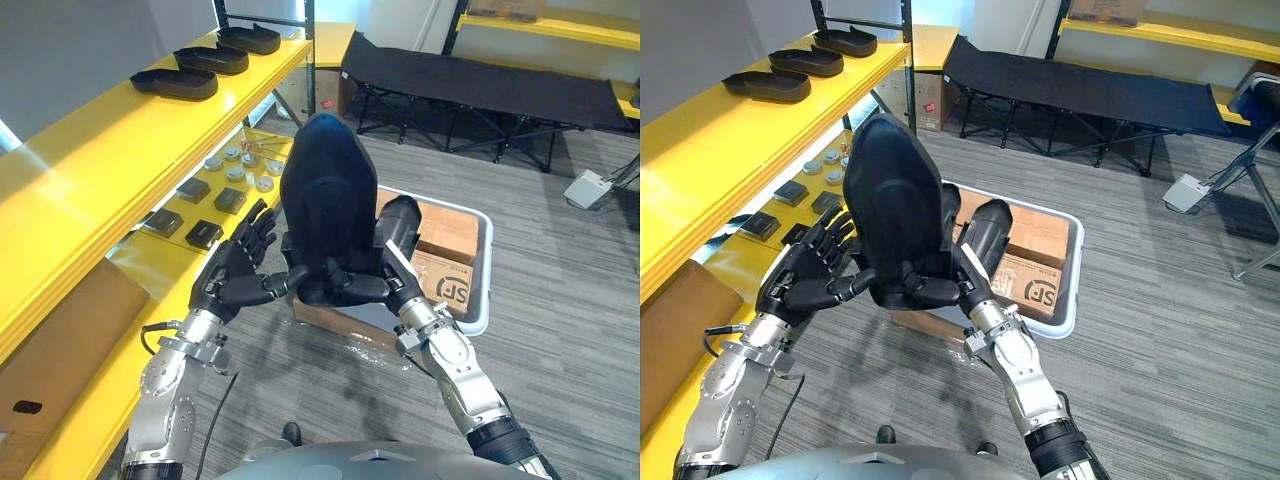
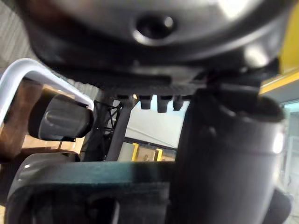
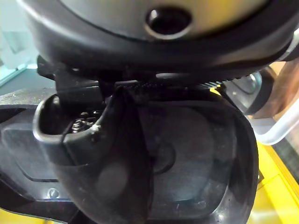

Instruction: Walk over and take three plastic housings, then place them on the shelf

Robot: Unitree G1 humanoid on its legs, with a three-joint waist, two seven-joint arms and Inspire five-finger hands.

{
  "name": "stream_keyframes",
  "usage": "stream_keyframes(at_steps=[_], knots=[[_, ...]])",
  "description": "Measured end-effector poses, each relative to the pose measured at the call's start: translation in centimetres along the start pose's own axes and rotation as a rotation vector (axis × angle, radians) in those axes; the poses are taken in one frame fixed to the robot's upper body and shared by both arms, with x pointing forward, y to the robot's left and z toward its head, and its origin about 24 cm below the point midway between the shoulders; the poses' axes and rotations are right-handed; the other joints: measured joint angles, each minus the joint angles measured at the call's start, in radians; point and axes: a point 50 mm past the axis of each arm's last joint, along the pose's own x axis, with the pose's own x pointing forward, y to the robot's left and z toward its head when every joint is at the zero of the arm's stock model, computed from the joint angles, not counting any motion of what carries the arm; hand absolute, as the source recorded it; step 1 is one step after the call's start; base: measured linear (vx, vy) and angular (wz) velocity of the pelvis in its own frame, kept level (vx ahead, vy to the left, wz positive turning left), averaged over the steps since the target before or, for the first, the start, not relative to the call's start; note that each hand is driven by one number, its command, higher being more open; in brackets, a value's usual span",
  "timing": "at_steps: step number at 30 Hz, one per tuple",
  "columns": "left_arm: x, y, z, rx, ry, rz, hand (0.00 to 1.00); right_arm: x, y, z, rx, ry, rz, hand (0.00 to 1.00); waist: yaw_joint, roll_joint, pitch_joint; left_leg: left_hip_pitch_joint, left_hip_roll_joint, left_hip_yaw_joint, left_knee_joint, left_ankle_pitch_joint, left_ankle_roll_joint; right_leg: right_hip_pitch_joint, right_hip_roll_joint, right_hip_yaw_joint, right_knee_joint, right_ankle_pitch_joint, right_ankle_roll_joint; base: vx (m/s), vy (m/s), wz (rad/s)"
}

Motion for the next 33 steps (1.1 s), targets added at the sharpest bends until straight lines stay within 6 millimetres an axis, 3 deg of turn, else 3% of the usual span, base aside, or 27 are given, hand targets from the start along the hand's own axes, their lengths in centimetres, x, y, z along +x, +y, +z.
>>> stream_keyframes(at_steps=[13,14,33], knots=[[1.0,-1.4,-0.9,-0.050,0.034,-0.113,1.00,1.0,2.5,0.4,-0.002,-0.018,0.135,0.00,0.000,0.005,-0.002,0.000,-0.001,-0.001,0.000,0.000,0.000,0.000,0.000,0.000,0.000,0.000,0.000,0.00,0.000,0.00],[1.0,-1.3,-0.9,-0.054,0.033,-0.108,0.00,1.1,2.6,0.4,-0.002,-0.019,0.138,0.00,-0.001,0.005,-0.002,0.001,-0.001,-0.001,0.000,0.000,0.000,0.000,0.000,0.000,0.000,0.000,0.000,0.00,0.000,0.00],[1.3,-1.8,-1.4,-0.222,-0.048,0.003,0.00,1.4,3.6,0.5,0.026,-0.030,0.136,0.00,-0.003,-0.001,-0.013,0.003,-0.001,-0.002,0.000,0.002,0.002,0.002,-0.001,-0.001,0.000,0.000,0.000,0.00,0.000,0.00]])
